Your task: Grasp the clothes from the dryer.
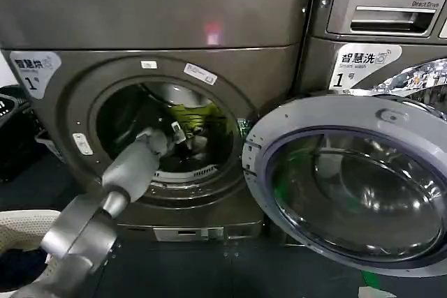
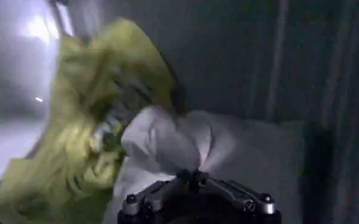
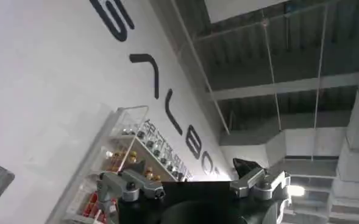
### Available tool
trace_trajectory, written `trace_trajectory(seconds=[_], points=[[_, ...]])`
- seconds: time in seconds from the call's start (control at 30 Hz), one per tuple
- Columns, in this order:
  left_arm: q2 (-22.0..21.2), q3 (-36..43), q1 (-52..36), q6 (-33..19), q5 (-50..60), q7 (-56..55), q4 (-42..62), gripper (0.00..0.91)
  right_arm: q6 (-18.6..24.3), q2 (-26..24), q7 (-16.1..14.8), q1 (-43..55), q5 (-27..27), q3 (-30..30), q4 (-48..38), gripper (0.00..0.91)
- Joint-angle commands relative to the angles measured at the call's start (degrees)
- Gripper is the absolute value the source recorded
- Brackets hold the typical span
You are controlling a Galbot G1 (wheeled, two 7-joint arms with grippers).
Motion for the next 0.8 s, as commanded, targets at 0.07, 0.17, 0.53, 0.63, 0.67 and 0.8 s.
trace_trajectory(seconds=[0.07, 0.17, 0.53, 0.63, 0.67, 0.8], points=[[0.62, -13.38, 6.59, 0.87, -22.58, -11.51, -9.31, 0.000, -0.01, -0.41, 0.08, 0.14, -0.23, -0.22, -0.28, 0.907], [0.95, -15.31, 10.65, 0.30, -29.98, -16.28, -15.20, 0.000, -0.05, -0.75, 0.11, 0.42, -0.54, -0.53, -0.33, 0.907], [-0.46, -22.14, 23.29, -7.55, -34.19, -34.09, -33.89, 0.000, 0.16, -0.90, 0.26, 0.62, -0.83, -1.02, -0.29, 0.907], [-1.55, -23.89, 25.80, -10.17, -28.94, -40.24, -35.87, 0.000, 0.89, -0.96, 0.64, 0.57, -0.56, -1.04, -0.26, 0.907], [-1.81, -24.45, 26.49, -11.00, -28.00, -43.07, -36.47, 0.000, 1.10, -0.99, 0.55, 0.56, -0.18, -1.03, -0.29, 0.907], [-2.99, -26.41, 29.53, -12.32, -25.96, -46.66, -39.73, 0.000, 1.65, -1.03, 0.64, 0.54, -0.06, -0.95, -0.12, 0.907]])
